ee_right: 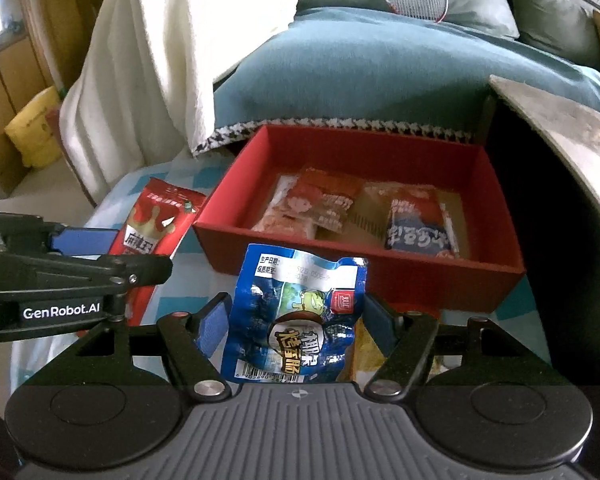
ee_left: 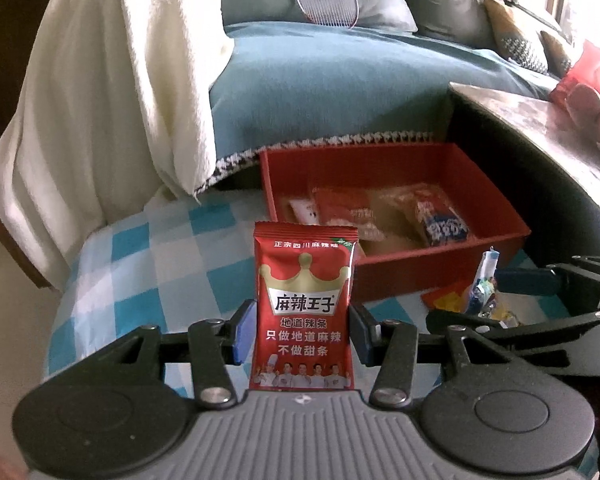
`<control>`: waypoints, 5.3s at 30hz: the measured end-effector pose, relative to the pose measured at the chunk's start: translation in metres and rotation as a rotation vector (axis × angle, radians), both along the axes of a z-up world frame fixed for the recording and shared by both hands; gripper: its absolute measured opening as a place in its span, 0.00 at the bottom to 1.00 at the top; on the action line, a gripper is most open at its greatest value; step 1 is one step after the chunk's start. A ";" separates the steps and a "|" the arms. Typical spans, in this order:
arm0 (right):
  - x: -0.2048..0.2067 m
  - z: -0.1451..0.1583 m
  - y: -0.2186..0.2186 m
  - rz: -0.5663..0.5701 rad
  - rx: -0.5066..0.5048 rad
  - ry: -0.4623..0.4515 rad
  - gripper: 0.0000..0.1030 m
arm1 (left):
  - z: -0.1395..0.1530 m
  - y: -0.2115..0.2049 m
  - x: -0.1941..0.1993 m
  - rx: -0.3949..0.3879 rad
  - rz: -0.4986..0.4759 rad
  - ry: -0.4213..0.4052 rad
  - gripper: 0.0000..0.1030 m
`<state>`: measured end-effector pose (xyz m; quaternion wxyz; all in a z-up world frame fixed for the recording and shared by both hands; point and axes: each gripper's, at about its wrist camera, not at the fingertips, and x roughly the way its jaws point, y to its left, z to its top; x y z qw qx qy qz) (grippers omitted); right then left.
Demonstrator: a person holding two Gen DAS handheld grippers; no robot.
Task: Organize snacks
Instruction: 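Lift both packets and carry them over the red box, then lower both packets into the red box and open both grippers, then grasp the red-yellow Trolli bag with the left gripper while the right gripper reaches the silver-brown wrapper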
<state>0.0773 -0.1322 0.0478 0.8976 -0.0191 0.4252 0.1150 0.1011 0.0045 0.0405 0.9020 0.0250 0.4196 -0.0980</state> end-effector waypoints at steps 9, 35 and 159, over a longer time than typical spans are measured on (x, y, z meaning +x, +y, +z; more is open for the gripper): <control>0.013 0.009 -0.009 -0.022 0.015 -0.027 0.74 | 0.010 -0.004 0.014 -0.019 0.015 -0.026 0.41; 0.086 0.018 -0.030 -0.086 0.023 -0.070 0.74 | 0.018 -0.028 0.087 -0.020 0.066 -0.095 0.41; 0.011 -0.057 -0.102 -0.368 0.140 0.331 0.88 | -0.078 -0.047 0.007 0.038 -0.065 0.330 0.50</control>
